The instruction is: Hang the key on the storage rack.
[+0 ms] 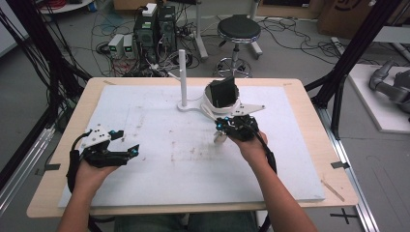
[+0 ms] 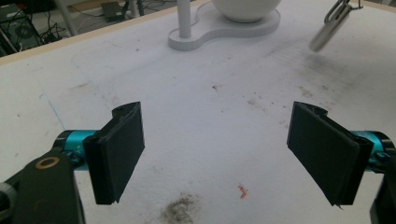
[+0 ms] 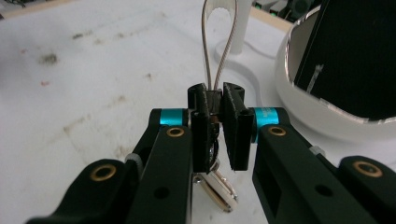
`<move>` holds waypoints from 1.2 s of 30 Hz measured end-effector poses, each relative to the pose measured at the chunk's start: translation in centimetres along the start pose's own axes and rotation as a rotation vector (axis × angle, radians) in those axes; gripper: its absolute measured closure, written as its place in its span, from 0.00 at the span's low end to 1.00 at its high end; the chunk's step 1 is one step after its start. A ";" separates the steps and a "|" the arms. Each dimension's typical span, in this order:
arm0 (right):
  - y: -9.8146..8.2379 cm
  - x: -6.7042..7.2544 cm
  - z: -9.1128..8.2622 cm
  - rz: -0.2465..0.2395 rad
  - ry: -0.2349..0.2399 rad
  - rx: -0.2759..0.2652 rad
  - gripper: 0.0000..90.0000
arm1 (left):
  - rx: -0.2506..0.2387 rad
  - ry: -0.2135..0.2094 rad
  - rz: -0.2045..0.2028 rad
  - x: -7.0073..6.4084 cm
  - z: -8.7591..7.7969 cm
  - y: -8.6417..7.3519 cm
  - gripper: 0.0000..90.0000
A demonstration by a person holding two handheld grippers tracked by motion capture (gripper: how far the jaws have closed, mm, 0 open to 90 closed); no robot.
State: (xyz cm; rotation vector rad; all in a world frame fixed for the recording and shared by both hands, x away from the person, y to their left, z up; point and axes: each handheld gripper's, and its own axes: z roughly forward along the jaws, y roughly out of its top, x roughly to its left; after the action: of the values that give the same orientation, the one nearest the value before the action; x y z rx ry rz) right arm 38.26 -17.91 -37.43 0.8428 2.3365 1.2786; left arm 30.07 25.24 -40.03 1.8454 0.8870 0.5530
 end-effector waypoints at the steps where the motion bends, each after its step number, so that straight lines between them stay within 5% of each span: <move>1: 0.4 0.0 0.0 0.001 0.001 -0.006 0.92 | -0.002 0.001 -0.001 0.1 0.0 0.0 0.21; 25: 10.7 0.6 1.5 -0.090 -0.075 -0.133 0.92 | -0.016 -0.012 -0.005 0.3 0.1 0.1 0.21; 36: 12.9 0.5 3.5 -0.114 -0.103 -0.095 0.92 | -0.018 -0.011 -0.011 0.3 0.1 0.1 0.21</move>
State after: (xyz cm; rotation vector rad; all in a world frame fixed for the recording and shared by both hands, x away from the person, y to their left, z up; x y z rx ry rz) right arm 44.14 -10.01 -28.36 0.7177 2.1927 1.2572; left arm 30.42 25.39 -39.97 1.8248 0.8824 0.5419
